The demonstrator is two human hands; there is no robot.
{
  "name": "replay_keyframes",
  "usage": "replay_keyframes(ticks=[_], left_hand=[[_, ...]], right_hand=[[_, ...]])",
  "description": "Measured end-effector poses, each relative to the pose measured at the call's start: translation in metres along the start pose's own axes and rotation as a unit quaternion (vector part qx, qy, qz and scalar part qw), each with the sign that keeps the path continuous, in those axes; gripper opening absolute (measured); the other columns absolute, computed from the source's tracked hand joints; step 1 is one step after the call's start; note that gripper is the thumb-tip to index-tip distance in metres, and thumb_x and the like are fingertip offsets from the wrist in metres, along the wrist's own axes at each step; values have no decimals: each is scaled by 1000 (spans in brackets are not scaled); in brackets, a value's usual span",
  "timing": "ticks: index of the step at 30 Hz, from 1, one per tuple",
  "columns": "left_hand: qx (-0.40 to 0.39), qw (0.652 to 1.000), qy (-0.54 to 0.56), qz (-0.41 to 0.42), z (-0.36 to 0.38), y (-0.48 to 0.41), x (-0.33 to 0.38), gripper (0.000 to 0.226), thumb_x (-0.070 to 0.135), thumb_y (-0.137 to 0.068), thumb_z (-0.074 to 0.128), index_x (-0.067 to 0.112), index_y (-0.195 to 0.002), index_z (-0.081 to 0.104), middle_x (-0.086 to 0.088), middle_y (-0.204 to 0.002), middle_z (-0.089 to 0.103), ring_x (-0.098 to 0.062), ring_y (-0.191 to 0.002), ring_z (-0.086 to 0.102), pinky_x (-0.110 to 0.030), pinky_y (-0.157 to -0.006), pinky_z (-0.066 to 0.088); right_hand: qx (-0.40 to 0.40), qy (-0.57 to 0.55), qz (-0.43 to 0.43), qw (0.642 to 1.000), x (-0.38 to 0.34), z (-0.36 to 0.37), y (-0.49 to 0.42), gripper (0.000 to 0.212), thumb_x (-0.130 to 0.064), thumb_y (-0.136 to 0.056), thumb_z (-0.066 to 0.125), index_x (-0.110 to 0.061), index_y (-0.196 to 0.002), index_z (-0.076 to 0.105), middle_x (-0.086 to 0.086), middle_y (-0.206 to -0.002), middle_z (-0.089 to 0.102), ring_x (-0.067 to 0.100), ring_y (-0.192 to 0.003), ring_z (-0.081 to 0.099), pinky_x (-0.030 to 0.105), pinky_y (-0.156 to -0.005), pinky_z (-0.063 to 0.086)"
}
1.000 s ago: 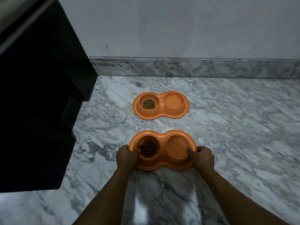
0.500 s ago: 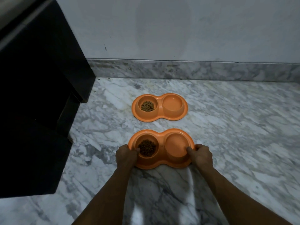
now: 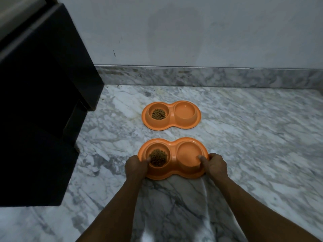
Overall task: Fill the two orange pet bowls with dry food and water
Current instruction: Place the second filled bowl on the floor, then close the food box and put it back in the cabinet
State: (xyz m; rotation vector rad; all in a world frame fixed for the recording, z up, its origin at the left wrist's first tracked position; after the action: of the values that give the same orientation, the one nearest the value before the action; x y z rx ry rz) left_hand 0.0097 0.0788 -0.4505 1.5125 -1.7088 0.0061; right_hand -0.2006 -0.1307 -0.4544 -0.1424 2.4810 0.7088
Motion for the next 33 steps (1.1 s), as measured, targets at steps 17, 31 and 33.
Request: replay_keyframes(ticks=[17,31,33], left_hand=[[41,994,-53,83,-204,162,178,63,31,-99,51,6,-152,28,-15,-156,27,-29,-143,30,-35,-115,26],[296,942,-9,155,-673,436,457,52,22,-95,53,0,-142,43,-22,-143,43,-37,-129,44,-37,-109,34],[340,928,-10,150,-725,469,458,52,26,-97,50,3,-143,41,-19,-145,41,-35,-130,42,-37,-109,33]], right_hand=[[-16,80,-114,990,-190,-183,149,60,-42,-98,53,-2,-140,45,19,-140,50,32,-132,46,40,-108,37],[7,74,-365,928,-598,-502,443,58,-43,-101,44,-6,-146,41,15,-147,47,32,-133,45,36,-109,36],[-4,75,-425,902,-642,-512,488,58,-43,-101,43,-5,-146,40,15,-146,46,32,-132,45,36,-109,36]])
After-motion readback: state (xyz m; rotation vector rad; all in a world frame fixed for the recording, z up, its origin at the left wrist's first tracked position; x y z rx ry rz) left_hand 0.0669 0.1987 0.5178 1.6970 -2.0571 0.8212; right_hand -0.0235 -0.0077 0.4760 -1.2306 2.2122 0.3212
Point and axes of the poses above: each hand's wrist, its own y-axis away from the middle knuckle, its own z-axis out of the palm, x = y × z, the point moved 6 cm from there along -y, towards the middle knuckle
